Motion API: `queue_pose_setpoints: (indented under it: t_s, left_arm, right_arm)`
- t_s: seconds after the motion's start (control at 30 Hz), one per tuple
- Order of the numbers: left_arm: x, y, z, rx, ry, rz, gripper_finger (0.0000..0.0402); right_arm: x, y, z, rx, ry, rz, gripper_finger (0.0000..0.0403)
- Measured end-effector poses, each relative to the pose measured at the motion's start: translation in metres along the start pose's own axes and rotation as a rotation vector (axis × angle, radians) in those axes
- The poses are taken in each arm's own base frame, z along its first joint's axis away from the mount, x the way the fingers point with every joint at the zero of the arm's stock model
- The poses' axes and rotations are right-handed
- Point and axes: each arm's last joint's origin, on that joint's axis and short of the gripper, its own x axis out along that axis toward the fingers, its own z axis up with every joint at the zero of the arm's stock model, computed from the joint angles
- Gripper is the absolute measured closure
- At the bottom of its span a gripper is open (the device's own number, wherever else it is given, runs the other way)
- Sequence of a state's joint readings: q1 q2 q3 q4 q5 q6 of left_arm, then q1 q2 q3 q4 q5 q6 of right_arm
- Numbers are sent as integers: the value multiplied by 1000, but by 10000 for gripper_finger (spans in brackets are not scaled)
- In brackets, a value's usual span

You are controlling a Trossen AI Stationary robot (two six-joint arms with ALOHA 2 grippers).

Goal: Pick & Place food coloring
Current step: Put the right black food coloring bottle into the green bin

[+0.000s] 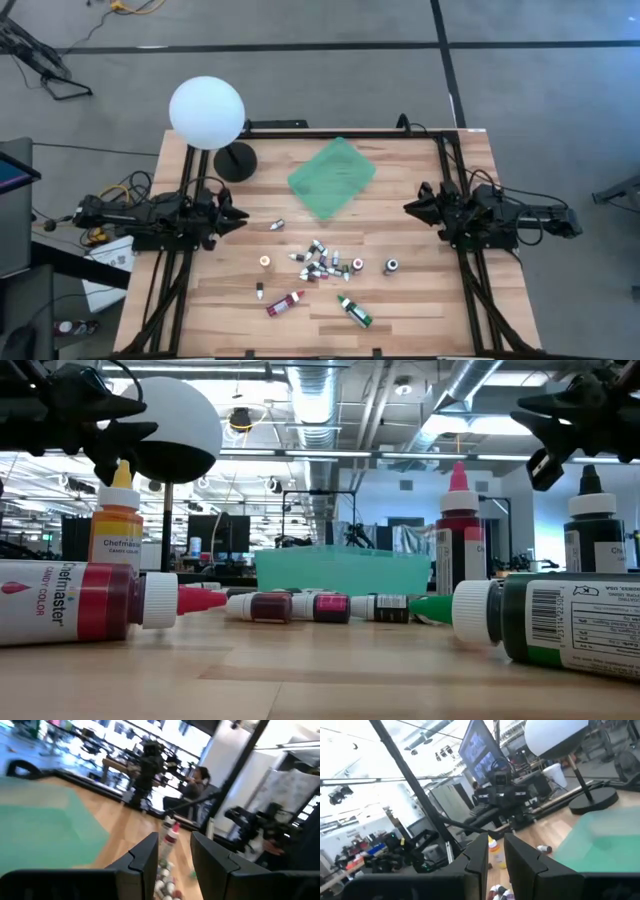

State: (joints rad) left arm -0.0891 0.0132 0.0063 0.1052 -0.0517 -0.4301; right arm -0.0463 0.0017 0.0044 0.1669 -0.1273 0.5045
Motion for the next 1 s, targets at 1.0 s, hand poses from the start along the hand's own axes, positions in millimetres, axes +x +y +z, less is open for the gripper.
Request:
queue_pose_setpoints:
  t_s: [1.0]
  left_arm:
    - [35,-63,9,356,15,-331,294]
  right_arm:
    - [-2,20,22,-415,-148,263,310]
